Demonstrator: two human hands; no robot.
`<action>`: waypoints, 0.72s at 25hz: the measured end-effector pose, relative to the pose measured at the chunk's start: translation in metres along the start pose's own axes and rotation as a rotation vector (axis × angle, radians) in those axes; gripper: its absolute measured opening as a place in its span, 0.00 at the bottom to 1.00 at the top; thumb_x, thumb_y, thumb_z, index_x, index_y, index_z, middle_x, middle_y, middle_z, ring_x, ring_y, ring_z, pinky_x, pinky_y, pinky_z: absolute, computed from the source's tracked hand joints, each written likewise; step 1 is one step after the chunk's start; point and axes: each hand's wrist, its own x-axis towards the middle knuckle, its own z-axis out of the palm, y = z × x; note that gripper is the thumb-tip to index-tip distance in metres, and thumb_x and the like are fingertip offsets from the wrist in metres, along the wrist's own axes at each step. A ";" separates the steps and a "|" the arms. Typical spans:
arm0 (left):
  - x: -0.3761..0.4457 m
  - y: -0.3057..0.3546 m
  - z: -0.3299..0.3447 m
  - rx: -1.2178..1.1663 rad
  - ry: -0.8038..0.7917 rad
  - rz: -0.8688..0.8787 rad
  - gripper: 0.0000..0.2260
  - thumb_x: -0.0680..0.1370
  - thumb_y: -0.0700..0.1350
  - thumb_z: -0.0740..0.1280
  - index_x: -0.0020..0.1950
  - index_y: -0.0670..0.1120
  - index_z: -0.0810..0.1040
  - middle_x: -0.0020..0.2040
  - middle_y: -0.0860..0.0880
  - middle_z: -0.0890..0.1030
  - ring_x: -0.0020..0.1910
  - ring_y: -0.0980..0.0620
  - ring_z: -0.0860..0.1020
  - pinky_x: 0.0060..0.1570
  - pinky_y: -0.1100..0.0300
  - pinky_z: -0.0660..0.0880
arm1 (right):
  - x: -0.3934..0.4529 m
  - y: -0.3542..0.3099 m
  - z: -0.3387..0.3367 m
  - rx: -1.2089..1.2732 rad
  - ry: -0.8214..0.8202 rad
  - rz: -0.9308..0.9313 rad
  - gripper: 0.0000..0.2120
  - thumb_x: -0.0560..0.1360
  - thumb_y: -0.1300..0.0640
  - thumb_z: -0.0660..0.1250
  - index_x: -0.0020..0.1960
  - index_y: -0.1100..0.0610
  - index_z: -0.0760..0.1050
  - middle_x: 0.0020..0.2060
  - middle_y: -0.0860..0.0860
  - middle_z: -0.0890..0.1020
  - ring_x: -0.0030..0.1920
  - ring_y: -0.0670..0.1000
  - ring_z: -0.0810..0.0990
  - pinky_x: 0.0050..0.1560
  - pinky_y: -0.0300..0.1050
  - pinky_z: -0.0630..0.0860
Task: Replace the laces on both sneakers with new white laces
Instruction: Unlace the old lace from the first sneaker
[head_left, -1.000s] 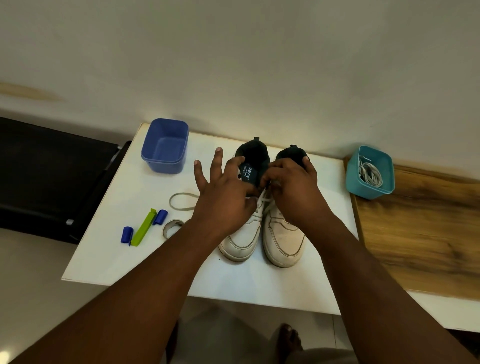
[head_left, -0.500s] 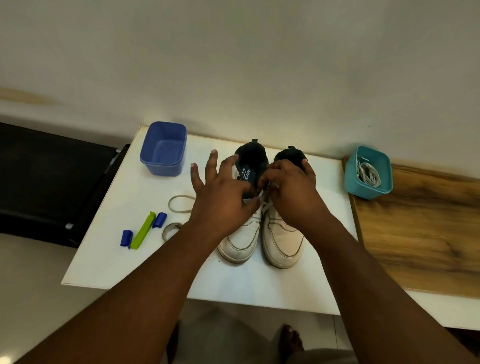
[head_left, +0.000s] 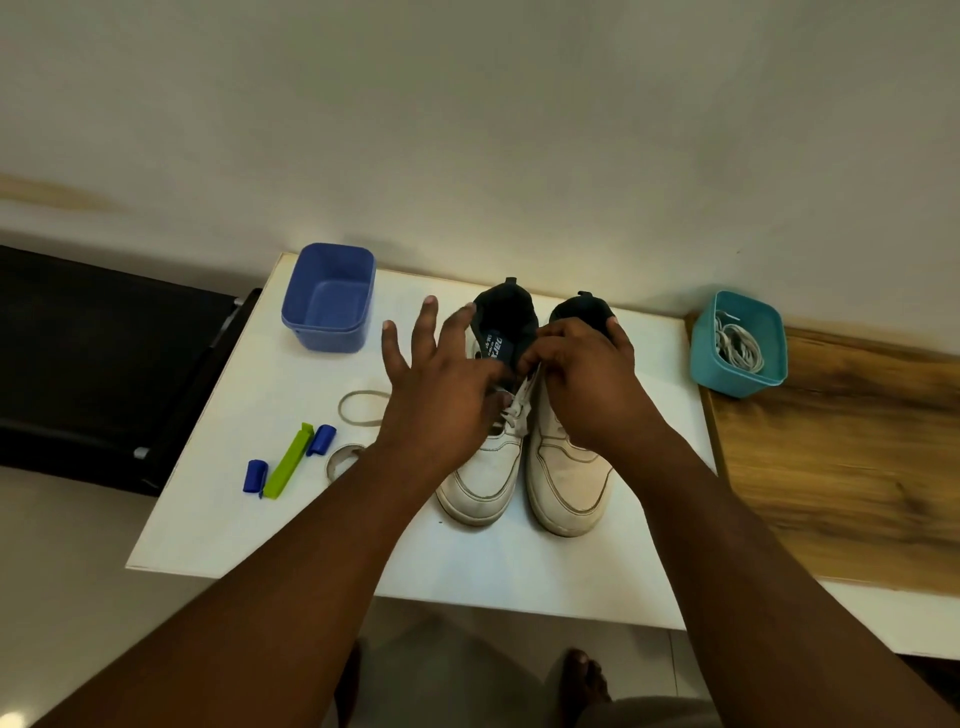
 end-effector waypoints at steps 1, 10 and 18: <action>0.001 -0.001 -0.001 0.019 0.007 -0.016 0.10 0.80 0.59 0.65 0.58 0.60 0.81 0.80 0.50 0.61 0.82 0.41 0.45 0.75 0.33 0.42 | 0.000 0.001 0.000 0.005 -0.001 0.002 0.18 0.78 0.66 0.66 0.52 0.44 0.83 0.63 0.47 0.79 0.71 0.50 0.72 0.80 0.54 0.44; -0.001 -0.002 -0.008 -0.097 0.137 -0.091 0.15 0.79 0.54 0.65 0.66 0.61 0.76 0.80 0.47 0.60 0.81 0.40 0.48 0.75 0.33 0.44 | 0.000 -0.001 0.001 0.039 -0.004 0.009 0.16 0.77 0.65 0.66 0.52 0.44 0.83 0.62 0.46 0.78 0.70 0.49 0.73 0.80 0.57 0.44; 0.004 -0.005 -0.015 -0.116 0.322 -0.159 0.09 0.83 0.51 0.60 0.57 0.51 0.78 0.62 0.47 0.78 0.69 0.43 0.71 0.71 0.36 0.63 | -0.001 -0.002 -0.002 0.060 -0.025 0.024 0.15 0.80 0.61 0.63 0.53 0.43 0.83 0.62 0.45 0.78 0.70 0.49 0.72 0.80 0.56 0.42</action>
